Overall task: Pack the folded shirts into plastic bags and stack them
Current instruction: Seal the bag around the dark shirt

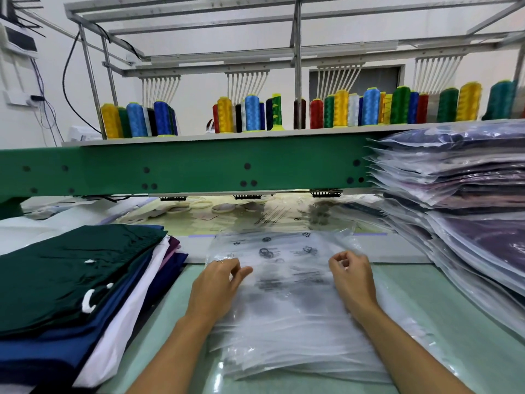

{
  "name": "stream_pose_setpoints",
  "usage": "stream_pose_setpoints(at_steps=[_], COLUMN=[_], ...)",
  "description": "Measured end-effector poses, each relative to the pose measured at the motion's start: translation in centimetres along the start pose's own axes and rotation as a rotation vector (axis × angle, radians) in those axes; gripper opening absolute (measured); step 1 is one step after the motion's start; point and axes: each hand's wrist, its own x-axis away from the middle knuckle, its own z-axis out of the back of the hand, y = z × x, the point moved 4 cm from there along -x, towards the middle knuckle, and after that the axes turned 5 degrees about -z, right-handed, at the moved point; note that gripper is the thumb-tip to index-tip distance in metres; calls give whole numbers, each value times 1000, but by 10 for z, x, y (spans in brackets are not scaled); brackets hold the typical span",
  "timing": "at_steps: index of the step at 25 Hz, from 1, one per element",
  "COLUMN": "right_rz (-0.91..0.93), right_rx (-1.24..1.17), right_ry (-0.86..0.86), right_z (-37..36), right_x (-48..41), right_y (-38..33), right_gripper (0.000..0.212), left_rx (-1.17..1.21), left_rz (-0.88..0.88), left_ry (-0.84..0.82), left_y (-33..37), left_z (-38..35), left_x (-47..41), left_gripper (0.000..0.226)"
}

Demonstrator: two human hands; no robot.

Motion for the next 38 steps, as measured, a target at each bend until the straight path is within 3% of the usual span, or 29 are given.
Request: stream_pose_setpoints(at_steps=[5, 10, 15, 22, 29, 35, 38], right_rz=[301, 616, 813, 744, 726, 696, 648], right_rx=[174, 254, 358, 440, 449, 560, 654], right_ry=[33, -17, -80, -73, -55, -41, -42], right_z=[2, -5, -16, -19, -19, -21, -21], right_x=[16, 28, 36, 30, 30, 30, 29], right_y=[-22, -36, -43, -37, -37, -36, -32], right_gripper=[19, 20, 17, 22, 14, 16, 46], left_rx=[90, 114, 129, 95, -96, -145, -200], left_rz=[31, 4, -85, -102, -192, -209, -214], left_ry=[6, 94, 115, 52, -118, 11, 92], left_y=[0, 8, 13, 13, 16, 21, 22], left_z=[0, 9, 9, 6, -1, 7, 11], left_x=[0, -1, -2, -2, -1, -2, -2], left_gripper=[9, 25, 16, 20, 43, 63, 77])
